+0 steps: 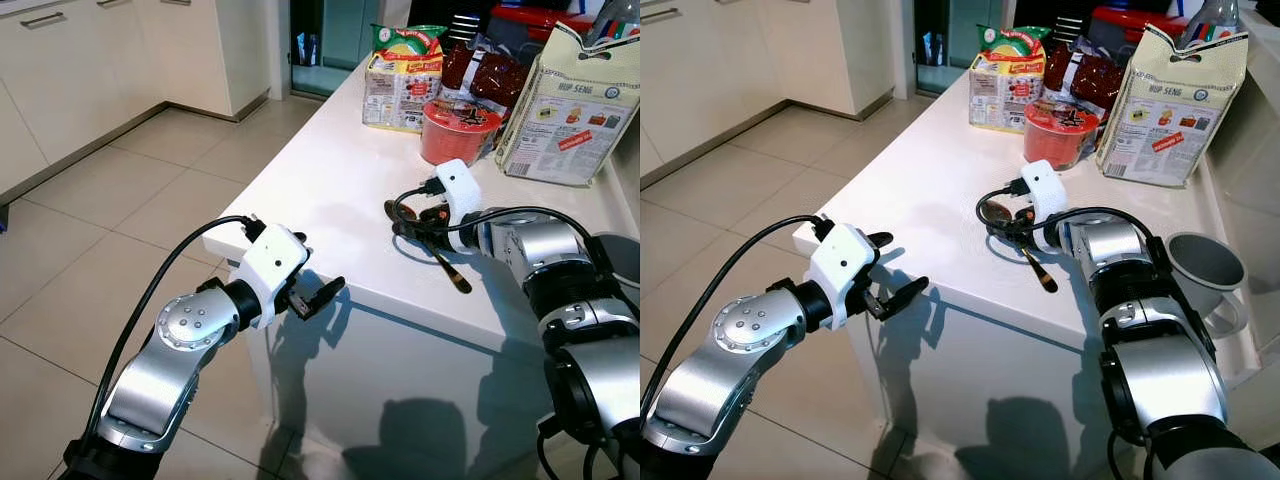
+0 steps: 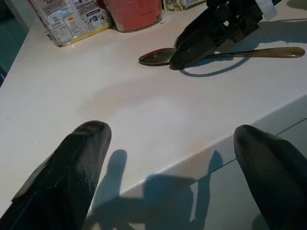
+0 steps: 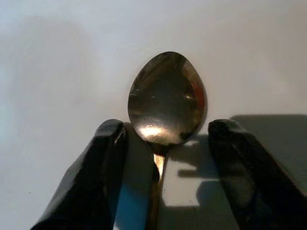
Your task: Setting the table
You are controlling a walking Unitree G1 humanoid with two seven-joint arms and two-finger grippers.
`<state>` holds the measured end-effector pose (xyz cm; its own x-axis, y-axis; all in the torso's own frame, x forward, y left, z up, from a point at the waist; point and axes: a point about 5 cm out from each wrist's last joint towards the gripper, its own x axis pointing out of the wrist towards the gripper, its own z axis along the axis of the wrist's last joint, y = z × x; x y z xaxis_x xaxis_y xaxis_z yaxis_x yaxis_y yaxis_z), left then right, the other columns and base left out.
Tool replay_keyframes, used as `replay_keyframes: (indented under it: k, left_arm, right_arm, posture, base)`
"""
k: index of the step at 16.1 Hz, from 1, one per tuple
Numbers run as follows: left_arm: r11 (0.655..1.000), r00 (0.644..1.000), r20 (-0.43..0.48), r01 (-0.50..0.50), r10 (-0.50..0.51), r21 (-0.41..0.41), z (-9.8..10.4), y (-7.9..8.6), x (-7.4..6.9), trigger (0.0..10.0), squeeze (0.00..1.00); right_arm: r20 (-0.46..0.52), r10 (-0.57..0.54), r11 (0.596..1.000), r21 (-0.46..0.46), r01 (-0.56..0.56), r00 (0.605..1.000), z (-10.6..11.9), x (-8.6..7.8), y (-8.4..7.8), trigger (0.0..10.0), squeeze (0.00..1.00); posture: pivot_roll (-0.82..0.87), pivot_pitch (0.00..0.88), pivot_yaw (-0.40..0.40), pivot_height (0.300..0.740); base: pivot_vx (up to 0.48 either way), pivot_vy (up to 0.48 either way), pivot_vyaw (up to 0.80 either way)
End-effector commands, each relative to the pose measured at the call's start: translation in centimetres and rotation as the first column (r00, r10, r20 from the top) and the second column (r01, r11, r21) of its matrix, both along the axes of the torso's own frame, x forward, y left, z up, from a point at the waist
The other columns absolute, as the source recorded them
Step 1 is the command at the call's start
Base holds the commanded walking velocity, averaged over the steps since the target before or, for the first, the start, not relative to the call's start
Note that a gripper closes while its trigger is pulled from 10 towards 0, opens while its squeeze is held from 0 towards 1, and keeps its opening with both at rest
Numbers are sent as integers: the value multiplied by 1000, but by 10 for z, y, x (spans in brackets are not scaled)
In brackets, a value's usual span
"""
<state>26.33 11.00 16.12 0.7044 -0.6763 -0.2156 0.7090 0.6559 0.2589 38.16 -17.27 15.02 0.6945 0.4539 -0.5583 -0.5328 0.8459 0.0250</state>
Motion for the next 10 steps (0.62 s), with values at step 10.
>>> replay_keyframes:
  k: [10]
  left_arm:
    - [1000,999,35,10,-11,26,4,-2,1,10000,0]
  right_arm:
    - [-177,-2,995,-101,-16,984,-44,-20,-10,0,0]
  posture:
    - [18,0,-14,740]
  base:
    - [0,0,0]
